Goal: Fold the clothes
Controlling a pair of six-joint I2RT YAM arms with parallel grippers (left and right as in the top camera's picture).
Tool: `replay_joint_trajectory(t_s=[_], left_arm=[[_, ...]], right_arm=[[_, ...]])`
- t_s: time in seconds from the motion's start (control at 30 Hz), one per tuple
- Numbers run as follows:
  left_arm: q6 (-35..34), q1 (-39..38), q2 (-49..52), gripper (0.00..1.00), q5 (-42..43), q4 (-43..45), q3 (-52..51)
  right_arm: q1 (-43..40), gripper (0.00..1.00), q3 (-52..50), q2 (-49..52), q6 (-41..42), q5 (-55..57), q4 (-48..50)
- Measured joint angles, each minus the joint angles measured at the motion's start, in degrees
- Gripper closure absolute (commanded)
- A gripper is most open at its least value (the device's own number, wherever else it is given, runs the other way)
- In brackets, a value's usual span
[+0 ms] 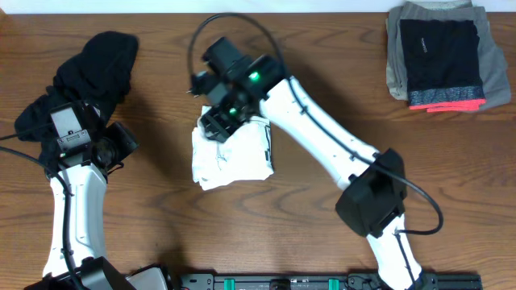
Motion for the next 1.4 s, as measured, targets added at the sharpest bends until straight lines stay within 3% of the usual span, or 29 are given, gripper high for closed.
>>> replay_joint_trajectory(t_s=[0.03,0.07,0.47,0.83,1.07,1.27,1.3,1.33,1.4], left_arm=[[0.02,0.0,0.0,0.88,0.15,0.0,0.0],[-0.09,0.0,0.0,0.87,0.24,0.0,0.0],[-0.11,0.0,0.0,0.87,0.42,0.0,0.0],[-0.11,0.0,2.14,0.87,0.42,0.15,0.0],[-0.11,0.0,3.34,0.87,0.39,0.35,0.0],[-0.13,0.0,3.34,0.87,0.39,0.5,0.0],[-0.11,0.0,3.34,0.87,0.39,0.63,0.0],[-0.11,0.0,3.34,0.87,0.39,0.81,0.0],[-0.11,0.0,3.34,0.87,0.42,1.25,0.0]], right_arm=[[-0.81,0.91,-1.07,0.0,0.48,0.33,-1.05],[-1.29,0.99,-2.25,0.0,1.03,0.66,-1.6],[-1.79,0.99,-20.37,0.0,5.53,1.25,-1.07],[-3.43,0.99,-30.47,-0.26,6.62,2.86,9.66],[-11.06,0.99,-30.8,-0.81,7.45,6.19,20.5],[-18.23,0.99,-31.36,-0.79,6.75,12.15,35.8],[-19.06,0.94,-31.47,-0.79,6.58,12.83,38.38],[-20.0,0.83,-31.5,-0.79,6.38,13.55,40.92],[-21.62,0.5,-30.93,-0.79,6.01,13.81,42.32]])
